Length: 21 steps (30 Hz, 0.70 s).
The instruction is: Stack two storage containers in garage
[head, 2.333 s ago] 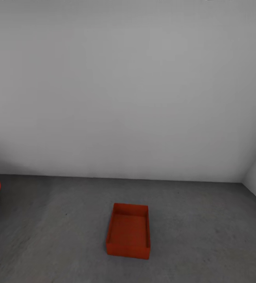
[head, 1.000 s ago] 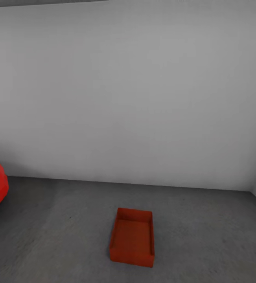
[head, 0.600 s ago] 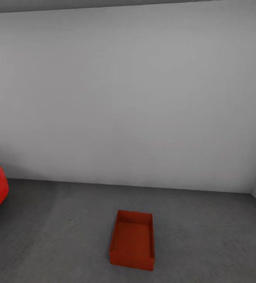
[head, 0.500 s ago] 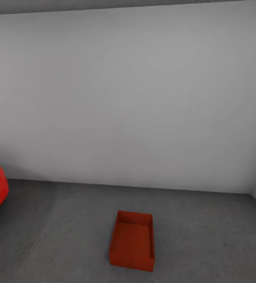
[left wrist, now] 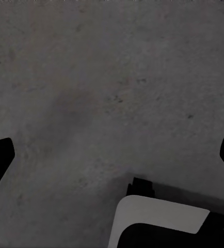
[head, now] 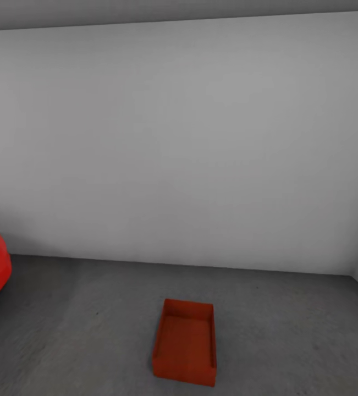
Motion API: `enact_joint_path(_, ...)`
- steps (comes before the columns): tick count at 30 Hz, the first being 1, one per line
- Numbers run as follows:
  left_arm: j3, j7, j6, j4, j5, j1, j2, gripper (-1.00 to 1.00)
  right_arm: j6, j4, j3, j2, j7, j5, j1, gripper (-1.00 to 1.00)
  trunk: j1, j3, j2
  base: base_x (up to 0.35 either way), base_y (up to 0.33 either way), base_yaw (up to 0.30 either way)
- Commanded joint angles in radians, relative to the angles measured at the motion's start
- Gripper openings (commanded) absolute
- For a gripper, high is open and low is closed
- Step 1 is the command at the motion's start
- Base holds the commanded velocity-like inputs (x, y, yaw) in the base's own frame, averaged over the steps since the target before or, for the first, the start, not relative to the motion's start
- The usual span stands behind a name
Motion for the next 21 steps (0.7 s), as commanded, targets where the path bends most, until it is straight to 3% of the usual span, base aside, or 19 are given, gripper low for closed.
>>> enact_joint_path(1, -0.004, 0.001, -0.004, 0.001, 0.008, -0.001, 0.000, 1.00, -0.006, 0.003, 0.009, 0.000, -0.001, -0.009, -0.001, 1.00, 0.000, 0.000, -0.001, 0.000, 0.000, 0.000)
enact_joint_path(21, -0.004, 0.001, -0.004, 0.001, 0.009, -0.001, 0.000, 1.00, -0.009, 0.003, 0.009, 0.001, -0.002, -0.011, -0.002, 1.00, 0.000, 0.032, -0.001, 0.000, 0.000, 0.000)
